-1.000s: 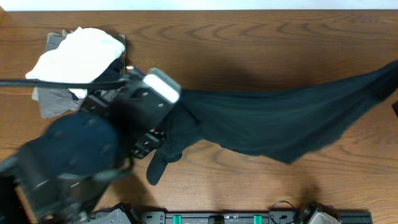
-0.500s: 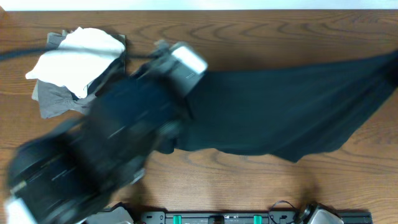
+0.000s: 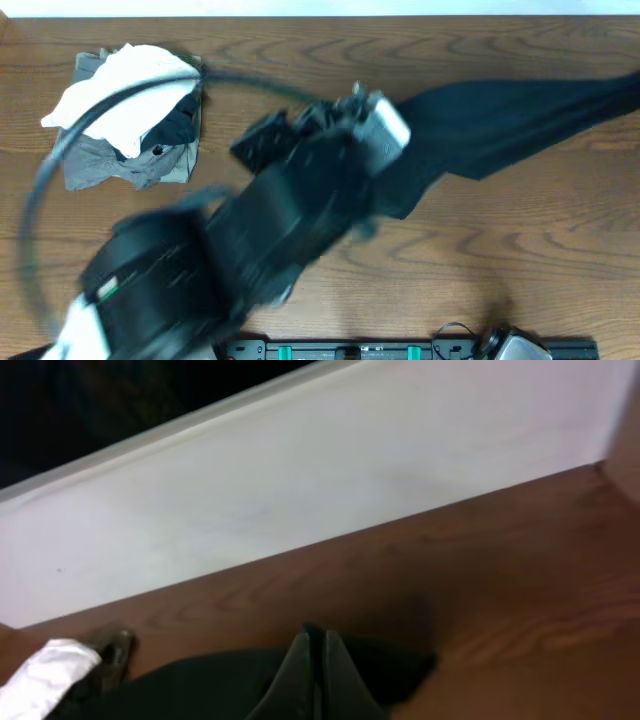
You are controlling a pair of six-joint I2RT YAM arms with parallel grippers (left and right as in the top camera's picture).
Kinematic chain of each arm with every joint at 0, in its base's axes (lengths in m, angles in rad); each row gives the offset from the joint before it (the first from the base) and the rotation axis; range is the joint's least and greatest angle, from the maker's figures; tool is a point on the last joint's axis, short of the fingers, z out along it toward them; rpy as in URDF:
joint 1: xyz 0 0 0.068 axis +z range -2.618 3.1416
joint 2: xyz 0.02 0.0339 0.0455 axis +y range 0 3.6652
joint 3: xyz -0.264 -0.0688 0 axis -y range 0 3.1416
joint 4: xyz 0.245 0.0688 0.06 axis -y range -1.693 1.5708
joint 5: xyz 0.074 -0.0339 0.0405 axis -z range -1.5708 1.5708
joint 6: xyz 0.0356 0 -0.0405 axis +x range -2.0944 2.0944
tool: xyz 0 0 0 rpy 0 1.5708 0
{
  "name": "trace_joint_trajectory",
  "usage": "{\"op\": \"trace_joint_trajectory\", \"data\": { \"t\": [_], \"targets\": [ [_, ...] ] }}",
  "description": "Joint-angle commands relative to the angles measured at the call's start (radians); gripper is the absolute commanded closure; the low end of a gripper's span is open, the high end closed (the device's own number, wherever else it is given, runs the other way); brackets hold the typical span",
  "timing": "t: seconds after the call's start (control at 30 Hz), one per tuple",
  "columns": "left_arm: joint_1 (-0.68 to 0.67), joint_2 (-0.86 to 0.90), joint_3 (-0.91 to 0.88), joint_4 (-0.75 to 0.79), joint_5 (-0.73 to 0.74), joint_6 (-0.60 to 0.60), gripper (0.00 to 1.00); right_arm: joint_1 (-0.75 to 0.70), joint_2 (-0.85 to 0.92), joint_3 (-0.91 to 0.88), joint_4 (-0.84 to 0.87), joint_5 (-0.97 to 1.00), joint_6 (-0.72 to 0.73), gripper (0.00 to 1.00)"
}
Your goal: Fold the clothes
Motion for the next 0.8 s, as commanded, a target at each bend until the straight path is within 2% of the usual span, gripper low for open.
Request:
{"op": "trace_joint_trajectory", "data": {
  "t": [0.0, 0.13, 0.4, 0.53, 0.77],
  "targets": [
    [-0.073, -0.082, 0.017, -0.021, -0.173, -0.05, 0.94, -0.009, -0.067, 0.034, -0.027, 0.059, 0.008, 0.99],
    [-0.129, -0.12, 0.017, -0.055, -0.259, -0.097, 0.94, -0.009, -0.129, 0.062, -0.071, 0.105, 0.031, 0.99],
    [-0.132, -0.132, 0.017, -0.079, -0.284, -0.105, 0.94, -0.008, -0.142, 0.103, -0.109, 0.131, 0.041, 0.99],
    [-0.128, -0.131, 0.017, -0.071, -0.344, -0.104, 0.94, -0.008, -0.096, 0.103, -0.096, 0.14, 0.041, 0.99],
    [-0.124, -0.134, 0.017, -0.081, -0.27, -0.112, 0.94, -0.008, 0.045, 0.103, -0.081, 0.153, 0.041, 0.99]
  ]
}}
